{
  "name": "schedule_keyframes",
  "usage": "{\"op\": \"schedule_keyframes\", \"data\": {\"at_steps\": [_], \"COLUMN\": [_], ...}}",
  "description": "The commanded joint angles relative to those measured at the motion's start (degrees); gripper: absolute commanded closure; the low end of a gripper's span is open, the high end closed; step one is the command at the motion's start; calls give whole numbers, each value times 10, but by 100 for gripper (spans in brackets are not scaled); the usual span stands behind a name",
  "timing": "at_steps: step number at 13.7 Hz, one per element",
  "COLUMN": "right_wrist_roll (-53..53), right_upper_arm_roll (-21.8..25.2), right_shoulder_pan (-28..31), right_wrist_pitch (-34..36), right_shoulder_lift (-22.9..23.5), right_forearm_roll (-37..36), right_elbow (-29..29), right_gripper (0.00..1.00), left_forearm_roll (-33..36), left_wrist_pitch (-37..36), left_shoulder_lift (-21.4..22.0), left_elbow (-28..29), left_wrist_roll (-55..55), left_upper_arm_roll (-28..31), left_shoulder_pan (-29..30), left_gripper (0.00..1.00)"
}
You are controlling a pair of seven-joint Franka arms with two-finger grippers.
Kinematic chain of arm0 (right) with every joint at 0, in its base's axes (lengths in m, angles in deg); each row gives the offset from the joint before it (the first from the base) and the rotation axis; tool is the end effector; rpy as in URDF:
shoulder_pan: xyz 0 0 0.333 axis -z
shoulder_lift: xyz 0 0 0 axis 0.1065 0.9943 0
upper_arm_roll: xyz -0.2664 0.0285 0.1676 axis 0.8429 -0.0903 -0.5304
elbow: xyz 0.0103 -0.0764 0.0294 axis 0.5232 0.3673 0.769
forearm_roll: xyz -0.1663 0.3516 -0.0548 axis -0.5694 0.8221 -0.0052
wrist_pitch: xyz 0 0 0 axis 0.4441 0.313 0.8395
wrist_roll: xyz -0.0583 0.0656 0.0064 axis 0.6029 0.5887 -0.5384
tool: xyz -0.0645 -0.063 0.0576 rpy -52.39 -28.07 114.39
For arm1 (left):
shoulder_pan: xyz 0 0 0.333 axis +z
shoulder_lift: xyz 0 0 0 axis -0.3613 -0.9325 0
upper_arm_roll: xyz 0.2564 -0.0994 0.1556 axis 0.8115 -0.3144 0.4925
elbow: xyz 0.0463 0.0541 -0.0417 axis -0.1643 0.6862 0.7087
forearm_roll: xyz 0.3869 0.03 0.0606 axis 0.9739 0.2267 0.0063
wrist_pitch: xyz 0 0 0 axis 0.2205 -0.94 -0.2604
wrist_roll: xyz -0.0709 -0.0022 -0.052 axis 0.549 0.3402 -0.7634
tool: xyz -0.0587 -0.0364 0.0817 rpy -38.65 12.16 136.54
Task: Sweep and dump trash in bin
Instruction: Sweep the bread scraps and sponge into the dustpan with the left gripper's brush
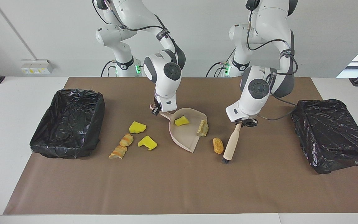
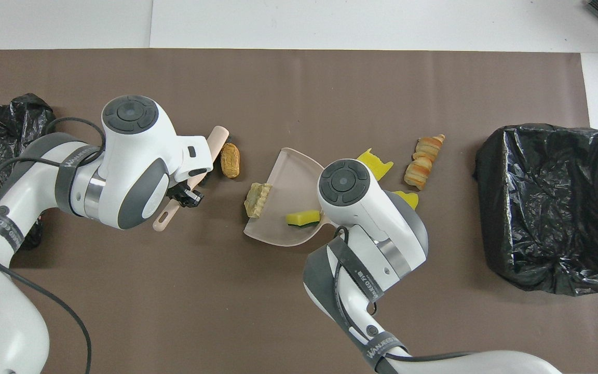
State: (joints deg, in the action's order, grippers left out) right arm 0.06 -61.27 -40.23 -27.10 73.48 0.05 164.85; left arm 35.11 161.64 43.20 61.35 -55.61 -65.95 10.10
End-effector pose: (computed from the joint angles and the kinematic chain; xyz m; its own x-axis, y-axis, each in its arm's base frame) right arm 0.5101 0.2897 0.3451 0.4414 0.8513 -0.2838 0.8840 -0.4668 -0.0253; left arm 0.5609 -0.2186 0.3528 0.8160 -0.5324 -0.2250 -0.5431 -0.8395 0.0169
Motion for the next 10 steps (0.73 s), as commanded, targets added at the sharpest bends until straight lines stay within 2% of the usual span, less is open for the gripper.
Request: {"op": "schedule_keyframes", "data": {"at_steps": [1, 3, 5, 10], "right_wrist_roll": [-15, -15, -15, -15], "right_upper_arm_roll": [-2, -2, -2, -2], "right_shoulder_pan": [5, 5, 5, 5], "right_wrist_pitch": [-27, -26, -26, -26], "right_shoulder_lift": [-11, -11, -11, -11], "right_forearm_roll": [-3, -3, -3, -3], "right_elbow": [27, 27, 27, 27], "right_gripper": [100, 100, 100, 100], "left_forearm_roll": [-47, -71, -80, -105], "left_wrist_pitch": [19, 20, 17, 30], "left_shoulder_lift": [56, 74, 77, 72], "left_elbow": [76, 100, 99, 80], "left_wrist_roll": [-2, 3, 34, 119], "left_upper_arm_roll": [5, 6, 6, 9], "left_shoulder_pan": [-35, -80, -116, -134], "left_gripper": [100, 100, 100, 100]}}
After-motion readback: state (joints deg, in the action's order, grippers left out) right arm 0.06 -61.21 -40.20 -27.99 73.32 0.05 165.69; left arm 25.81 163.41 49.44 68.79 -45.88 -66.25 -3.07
